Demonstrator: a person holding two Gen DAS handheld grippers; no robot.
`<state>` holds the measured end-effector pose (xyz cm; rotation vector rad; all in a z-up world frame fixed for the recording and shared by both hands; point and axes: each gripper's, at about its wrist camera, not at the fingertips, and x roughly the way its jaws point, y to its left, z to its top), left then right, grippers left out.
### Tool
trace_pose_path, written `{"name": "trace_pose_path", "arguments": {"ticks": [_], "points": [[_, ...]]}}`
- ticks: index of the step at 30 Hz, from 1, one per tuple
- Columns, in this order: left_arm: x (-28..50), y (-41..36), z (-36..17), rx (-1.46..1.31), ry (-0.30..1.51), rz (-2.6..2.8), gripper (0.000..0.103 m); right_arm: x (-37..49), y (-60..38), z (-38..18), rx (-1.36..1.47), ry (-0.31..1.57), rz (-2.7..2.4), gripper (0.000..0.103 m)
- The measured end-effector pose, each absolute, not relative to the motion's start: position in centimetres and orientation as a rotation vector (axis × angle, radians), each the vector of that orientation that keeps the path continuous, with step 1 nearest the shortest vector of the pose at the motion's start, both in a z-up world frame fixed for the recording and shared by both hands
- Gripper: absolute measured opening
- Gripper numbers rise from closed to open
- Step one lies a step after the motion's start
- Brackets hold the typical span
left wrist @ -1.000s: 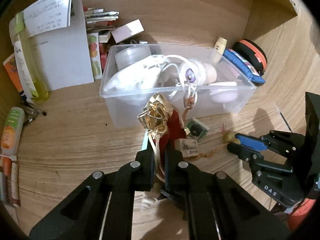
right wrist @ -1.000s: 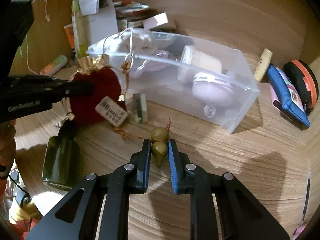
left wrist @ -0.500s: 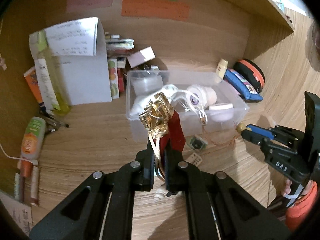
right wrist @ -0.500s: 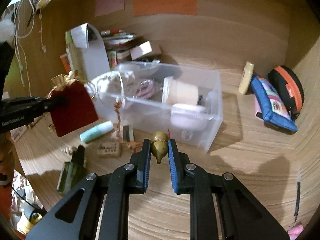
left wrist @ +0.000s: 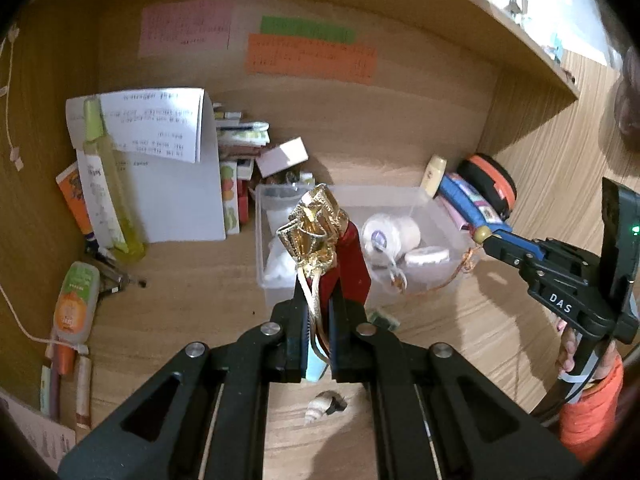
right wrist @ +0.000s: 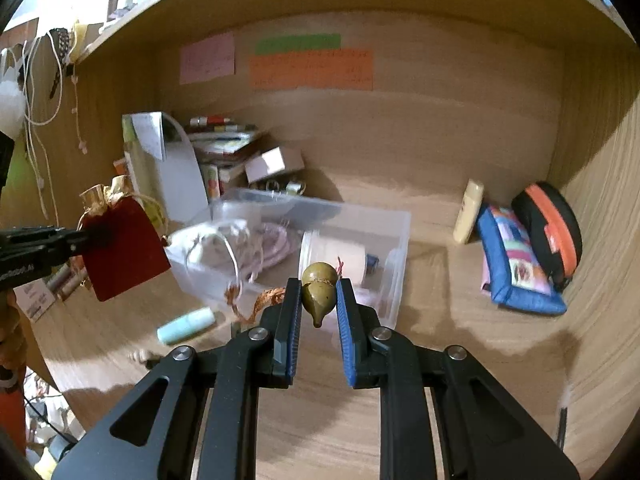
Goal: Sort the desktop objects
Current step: 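Carry the pouch and bead ornament into the clear box and open both grippers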
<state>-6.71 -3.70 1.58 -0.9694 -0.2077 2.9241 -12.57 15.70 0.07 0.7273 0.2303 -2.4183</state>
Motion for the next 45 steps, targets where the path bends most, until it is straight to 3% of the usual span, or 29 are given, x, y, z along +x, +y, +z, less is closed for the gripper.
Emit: {"name": "trace_pose_path", "arguments": {"ticks": [21, 45], "points": [[-14.2, -2.7, 4.2, -0.945, -0.223, 2.895, 0.006, -20.0, 12.6, 2.9, 0.684, 0.230, -2.427, 0.015], [-23.7, 0.7, -1.9, -1.208, -0.098, 2.821, 0.006, -27.6, 10.7, -3.8, 0.966, 0.274, -2.398, 0.015]]}}
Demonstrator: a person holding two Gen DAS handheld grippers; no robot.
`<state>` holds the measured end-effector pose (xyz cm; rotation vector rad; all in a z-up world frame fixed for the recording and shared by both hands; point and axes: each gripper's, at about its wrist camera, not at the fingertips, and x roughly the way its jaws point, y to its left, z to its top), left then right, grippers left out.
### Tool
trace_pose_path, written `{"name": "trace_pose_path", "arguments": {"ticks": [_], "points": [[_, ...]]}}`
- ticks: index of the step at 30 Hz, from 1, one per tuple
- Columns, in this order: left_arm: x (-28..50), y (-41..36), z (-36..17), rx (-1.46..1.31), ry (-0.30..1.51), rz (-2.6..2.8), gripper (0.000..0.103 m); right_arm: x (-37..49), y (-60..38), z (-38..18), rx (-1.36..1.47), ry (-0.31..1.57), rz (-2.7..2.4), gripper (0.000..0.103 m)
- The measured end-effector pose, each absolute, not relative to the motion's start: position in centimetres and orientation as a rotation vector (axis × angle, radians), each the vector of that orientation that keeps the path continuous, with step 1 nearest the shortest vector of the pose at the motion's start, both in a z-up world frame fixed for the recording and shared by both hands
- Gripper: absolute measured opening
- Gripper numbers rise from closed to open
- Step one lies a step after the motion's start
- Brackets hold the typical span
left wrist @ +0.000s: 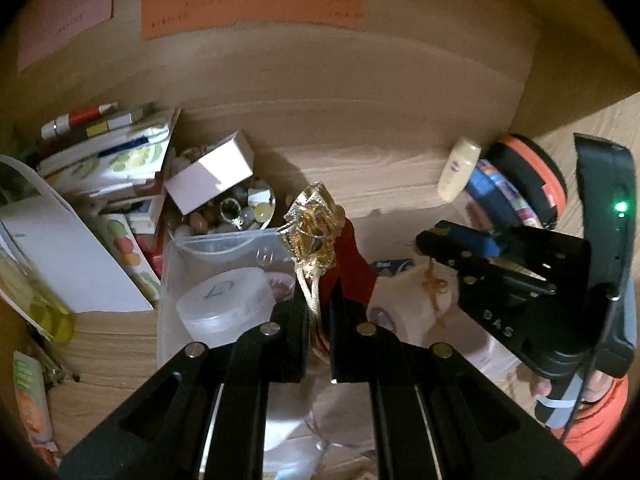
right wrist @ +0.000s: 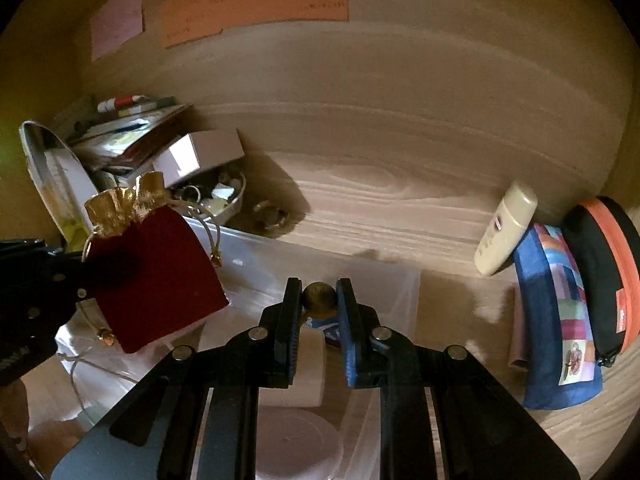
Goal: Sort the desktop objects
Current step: 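Carry the pouch and bead ornament into the clear box and open both grippers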
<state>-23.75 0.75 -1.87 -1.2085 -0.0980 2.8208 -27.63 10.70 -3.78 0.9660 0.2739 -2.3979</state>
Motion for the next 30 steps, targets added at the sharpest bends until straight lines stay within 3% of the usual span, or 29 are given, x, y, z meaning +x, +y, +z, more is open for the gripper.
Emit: {"name": "trace_pose_path", "arguments": {"ticks": [13, 19, 23, 28, 30], "points": [[-24.1, 1.3, -3.1, -1.274, -0.036, 2.806, 0.011, -27.6, 9.5, -4.7, 1.000, 0.380, -2.420, 0.016], [-23.0, 1.2, -2.1, -1.245, -0.023, 2.807, 0.018, -27.2, 9.6, -4.0, 0.974, 0.348, -2.421, 0.038], [-22.0, 0.8, -0.9, -1.205, -0.038, 2.819, 0.036, -26.1, 9.6, -2.5, 0.913, 0.337, -2.434, 0.049], [-19.9, 0.2, 1.0, -1.121, -0.059, 2.846, 0.048, -24.2, 10.1, -0.3, 0.828, 0.331, -2.465, 0.064], [-18.7, -0.1, 1.9, -1.083, -0.068, 2.860, 0.059, -23.1, 10.4, 0.6, 0.792, 0.323, -2.476, 0.070]]}}
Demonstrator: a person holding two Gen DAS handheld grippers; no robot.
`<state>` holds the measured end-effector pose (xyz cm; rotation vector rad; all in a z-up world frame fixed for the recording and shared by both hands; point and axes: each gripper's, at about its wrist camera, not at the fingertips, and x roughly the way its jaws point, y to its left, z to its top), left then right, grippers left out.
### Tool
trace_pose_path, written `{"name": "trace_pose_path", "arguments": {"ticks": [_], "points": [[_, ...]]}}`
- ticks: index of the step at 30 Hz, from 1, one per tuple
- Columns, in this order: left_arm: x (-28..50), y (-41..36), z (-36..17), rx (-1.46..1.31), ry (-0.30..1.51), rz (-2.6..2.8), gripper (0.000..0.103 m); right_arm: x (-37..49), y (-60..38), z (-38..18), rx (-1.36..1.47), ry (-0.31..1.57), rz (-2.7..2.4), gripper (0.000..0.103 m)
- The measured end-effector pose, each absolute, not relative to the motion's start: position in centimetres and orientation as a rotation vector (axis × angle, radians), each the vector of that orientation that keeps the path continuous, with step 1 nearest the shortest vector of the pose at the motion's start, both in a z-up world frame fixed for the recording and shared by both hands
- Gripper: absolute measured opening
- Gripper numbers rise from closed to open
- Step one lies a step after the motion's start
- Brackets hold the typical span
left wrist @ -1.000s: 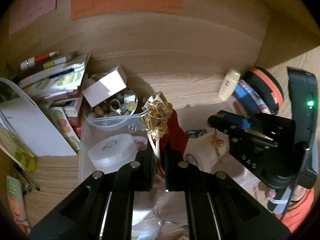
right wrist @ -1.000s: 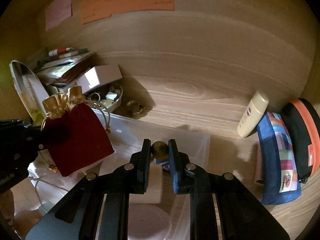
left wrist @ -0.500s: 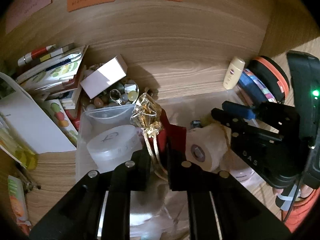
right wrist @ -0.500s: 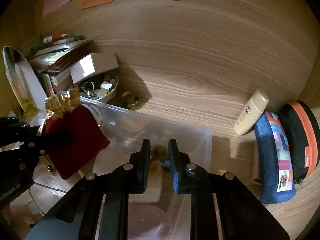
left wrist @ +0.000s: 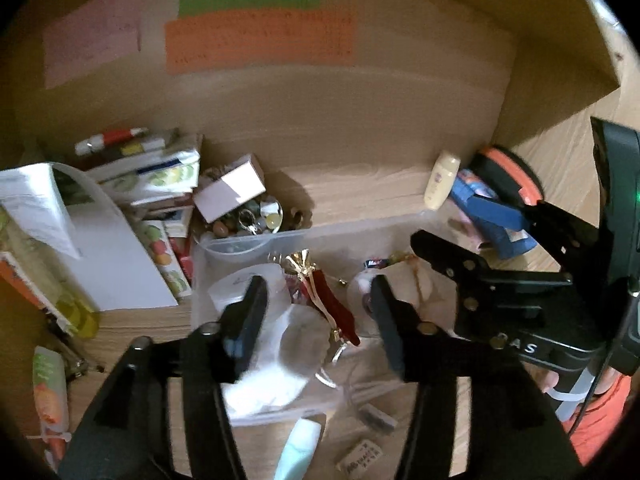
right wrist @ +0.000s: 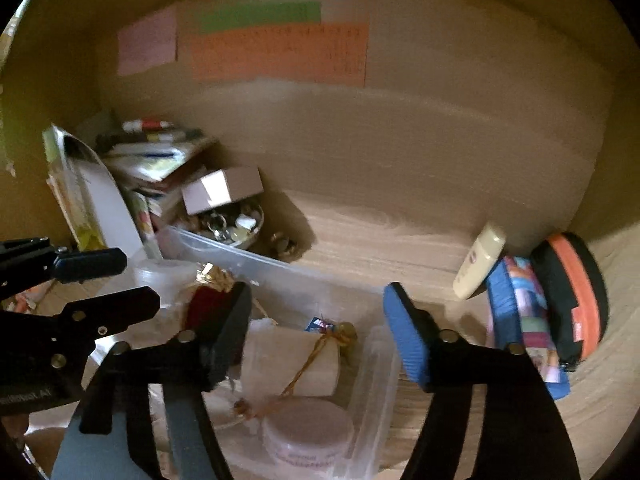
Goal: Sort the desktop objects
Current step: 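Carry the pouch and bead ornament into the clear box and open both grippers, then move both grippers back over the desk toward the pump bottle and shell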
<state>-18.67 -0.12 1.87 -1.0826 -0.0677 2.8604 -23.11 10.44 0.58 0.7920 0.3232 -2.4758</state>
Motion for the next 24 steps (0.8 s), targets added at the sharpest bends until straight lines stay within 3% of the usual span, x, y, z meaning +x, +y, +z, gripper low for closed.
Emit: {"name": "trace_pose_path", "arguments": {"ticks": [12, 24], "points": [[-12.6, -2.4, 4.4, -0.957, -0.096, 2.952, 0.091, -15.1, 12.1, 3.5, 0.632, 0.259, -2.455, 0.083], [-8.2, -5.2, -0.6, -1.107, -0.122, 3.012, 0.091, -7.8, 10.6, -1.8, 0.723, 0.305, -2.339, 0.083]]}}
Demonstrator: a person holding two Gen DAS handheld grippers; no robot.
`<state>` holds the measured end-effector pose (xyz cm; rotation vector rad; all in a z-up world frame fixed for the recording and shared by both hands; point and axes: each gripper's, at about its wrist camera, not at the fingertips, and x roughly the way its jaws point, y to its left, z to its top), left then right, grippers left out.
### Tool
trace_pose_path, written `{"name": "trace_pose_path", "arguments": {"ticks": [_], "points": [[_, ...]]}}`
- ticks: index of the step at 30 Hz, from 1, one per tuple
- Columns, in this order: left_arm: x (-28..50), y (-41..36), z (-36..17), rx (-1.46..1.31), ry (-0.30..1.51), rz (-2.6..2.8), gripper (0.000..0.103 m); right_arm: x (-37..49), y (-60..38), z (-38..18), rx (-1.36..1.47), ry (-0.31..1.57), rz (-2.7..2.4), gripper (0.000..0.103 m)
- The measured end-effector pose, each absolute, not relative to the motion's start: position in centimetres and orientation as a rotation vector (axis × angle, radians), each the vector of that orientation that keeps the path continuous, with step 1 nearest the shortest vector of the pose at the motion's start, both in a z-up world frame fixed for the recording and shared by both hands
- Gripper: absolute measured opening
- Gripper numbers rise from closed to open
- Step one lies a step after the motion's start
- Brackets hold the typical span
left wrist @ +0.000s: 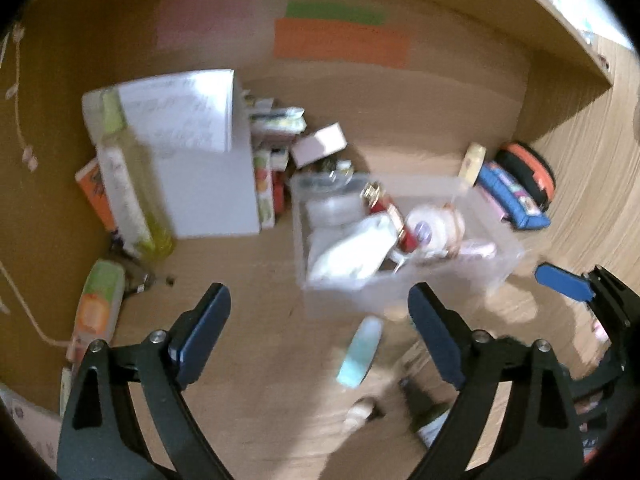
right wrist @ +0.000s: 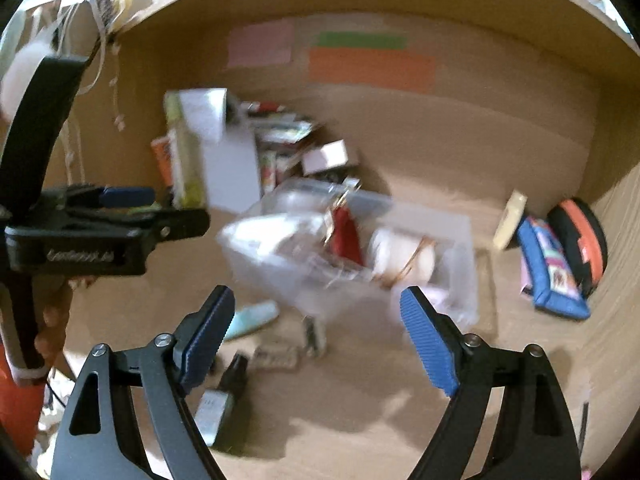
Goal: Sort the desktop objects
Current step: 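Move both grippers back over the desk toward the pump bottle and shell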
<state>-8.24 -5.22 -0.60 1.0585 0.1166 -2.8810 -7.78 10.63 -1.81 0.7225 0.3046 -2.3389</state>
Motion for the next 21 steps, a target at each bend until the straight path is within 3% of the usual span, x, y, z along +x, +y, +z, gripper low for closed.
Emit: {"name": "trace_pose_path", "arguments": {"ticks": [14, 21], "points": [[-4.8, -7.5, -7.1, 1.289, 0.151, -2.757, 0.091, -4.4, 8.3, -9.6, 0.930, 0.329, -2.162, 0.082], [-4.0, -7.0, -8.6, 1.353, 0.106, -2.772, 0.091, -4.2, 8.2, -10.4, 0.967, 0.292, -2.152, 0.076]]}}
